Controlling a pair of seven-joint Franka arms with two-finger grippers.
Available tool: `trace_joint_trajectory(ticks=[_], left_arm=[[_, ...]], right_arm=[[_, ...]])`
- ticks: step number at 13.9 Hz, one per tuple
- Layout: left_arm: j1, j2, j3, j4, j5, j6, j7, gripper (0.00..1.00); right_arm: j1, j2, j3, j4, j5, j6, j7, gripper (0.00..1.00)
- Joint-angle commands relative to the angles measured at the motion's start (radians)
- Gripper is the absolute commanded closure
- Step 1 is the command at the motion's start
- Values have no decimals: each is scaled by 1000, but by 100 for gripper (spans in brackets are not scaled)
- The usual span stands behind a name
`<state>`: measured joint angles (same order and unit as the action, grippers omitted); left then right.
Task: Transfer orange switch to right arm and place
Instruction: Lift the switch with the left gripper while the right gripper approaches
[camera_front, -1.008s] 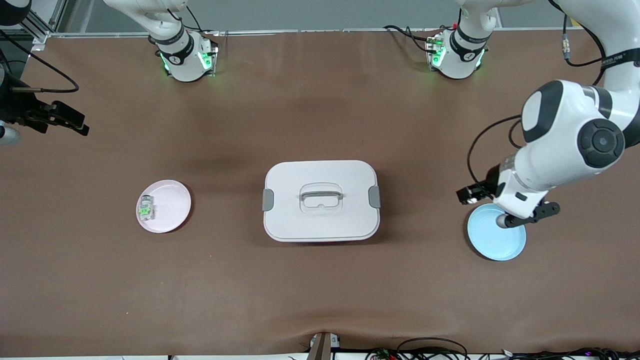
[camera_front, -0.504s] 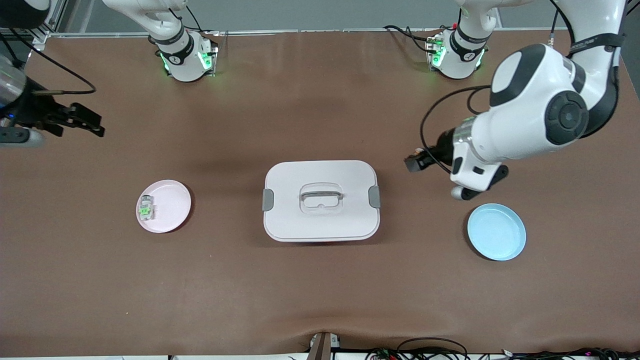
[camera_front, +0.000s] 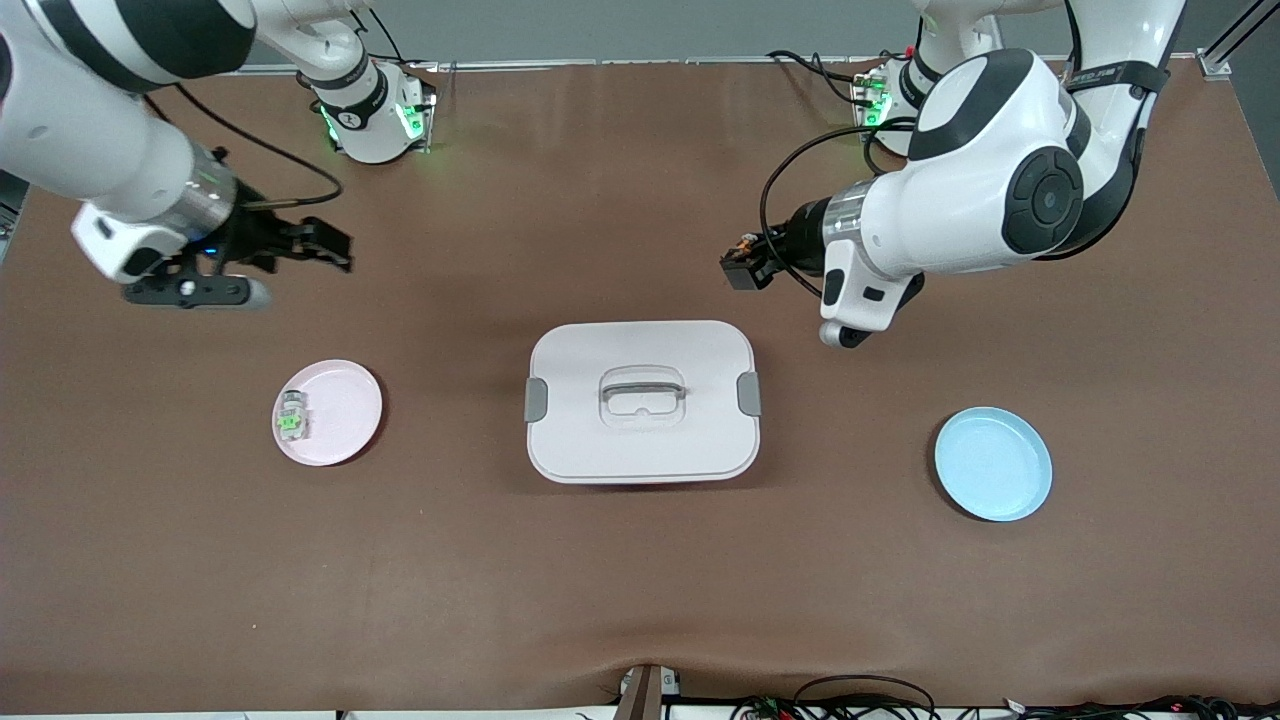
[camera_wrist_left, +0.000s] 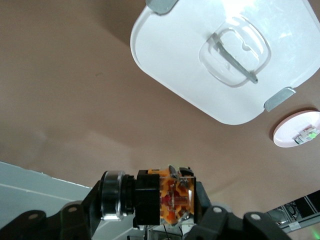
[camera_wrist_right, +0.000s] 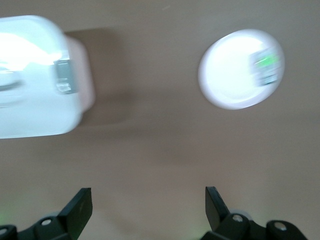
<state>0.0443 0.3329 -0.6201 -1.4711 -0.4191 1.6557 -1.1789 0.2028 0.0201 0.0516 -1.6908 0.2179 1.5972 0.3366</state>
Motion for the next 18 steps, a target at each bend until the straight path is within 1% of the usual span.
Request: trace_joint_trajectory(ticks=[1,3,4,5,6,8,10,11,14,18], left_arm=[[-18,9,-13,32,-20,-1,-63,100],[-37,11,-29,32,-21,28,-96,100],[-43,15,-32,32,-21,50,-122,100],[-66,17,-30,32,-20,68,-149,100],[-87,21,-29,32,-20,88,-174,100],[-96,37,-30,31,-24,153,-202,100],[-132,64,-29,34,-33,188,-247,100],[-132,78,-27,41,-35,194,-248,100],[-158,86,-27,40,-35,202,-254,100],[-173,92,-27,40,-33,204,-310,100]], right_arm=[[32,-6,-10,-23,136,65,115,0],[99,-9,-10,-49,176,136,236,0],[125,-18,-10,-82,228,191,274,0],[148,-47,-10,-136,292,264,291,0],[180,-81,-10,-194,332,349,300,0],[252,-136,-10,-300,386,504,315,0],[317,-157,-10,-352,441,614,373,0],[357,-160,-10,-369,465,671,412,0],[449,-155,-10,-411,474,843,513,0],[486,-140,-10,-405,474,917,581,0]])
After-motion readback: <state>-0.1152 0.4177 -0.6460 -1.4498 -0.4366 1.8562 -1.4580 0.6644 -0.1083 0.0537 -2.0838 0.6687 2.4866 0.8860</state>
